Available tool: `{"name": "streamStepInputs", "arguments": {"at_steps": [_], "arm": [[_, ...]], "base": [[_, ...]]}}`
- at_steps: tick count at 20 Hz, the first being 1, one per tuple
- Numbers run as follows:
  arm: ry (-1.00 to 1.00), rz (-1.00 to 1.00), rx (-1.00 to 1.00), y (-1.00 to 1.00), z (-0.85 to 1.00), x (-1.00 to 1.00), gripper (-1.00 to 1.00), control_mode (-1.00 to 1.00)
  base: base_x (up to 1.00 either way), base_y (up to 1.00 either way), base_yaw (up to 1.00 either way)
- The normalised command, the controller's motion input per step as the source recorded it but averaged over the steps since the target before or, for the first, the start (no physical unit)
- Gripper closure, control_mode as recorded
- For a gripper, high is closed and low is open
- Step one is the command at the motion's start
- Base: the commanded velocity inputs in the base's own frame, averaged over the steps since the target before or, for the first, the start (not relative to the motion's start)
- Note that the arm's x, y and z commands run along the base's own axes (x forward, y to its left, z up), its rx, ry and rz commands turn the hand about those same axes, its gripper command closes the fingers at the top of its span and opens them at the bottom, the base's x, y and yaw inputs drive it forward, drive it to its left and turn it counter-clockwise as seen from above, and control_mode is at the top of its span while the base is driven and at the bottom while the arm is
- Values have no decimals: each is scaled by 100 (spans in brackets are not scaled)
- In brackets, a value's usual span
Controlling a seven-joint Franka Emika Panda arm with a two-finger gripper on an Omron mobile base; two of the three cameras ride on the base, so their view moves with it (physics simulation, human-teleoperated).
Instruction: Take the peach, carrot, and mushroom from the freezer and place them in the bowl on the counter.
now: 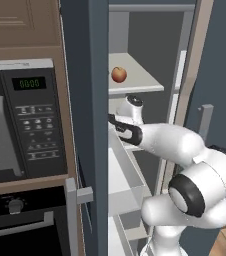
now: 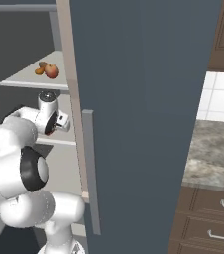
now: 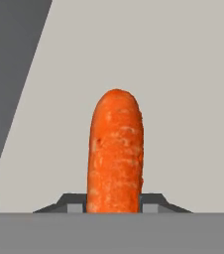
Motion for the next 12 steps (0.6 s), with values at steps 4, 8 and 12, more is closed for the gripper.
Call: {"name": "streamStepInputs", "arguments": {"at_steps": [4, 8, 12], "arm": [[-9, -2, 1, -53, 69, -96, 100, -100], [-1, -2, 4, -40, 100, -95, 100, -100], [0, -1, 2, -31, 100, -100, 100, -100]], "base": [[0, 0, 0], [0, 0, 0], [0, 0, 0]]}}
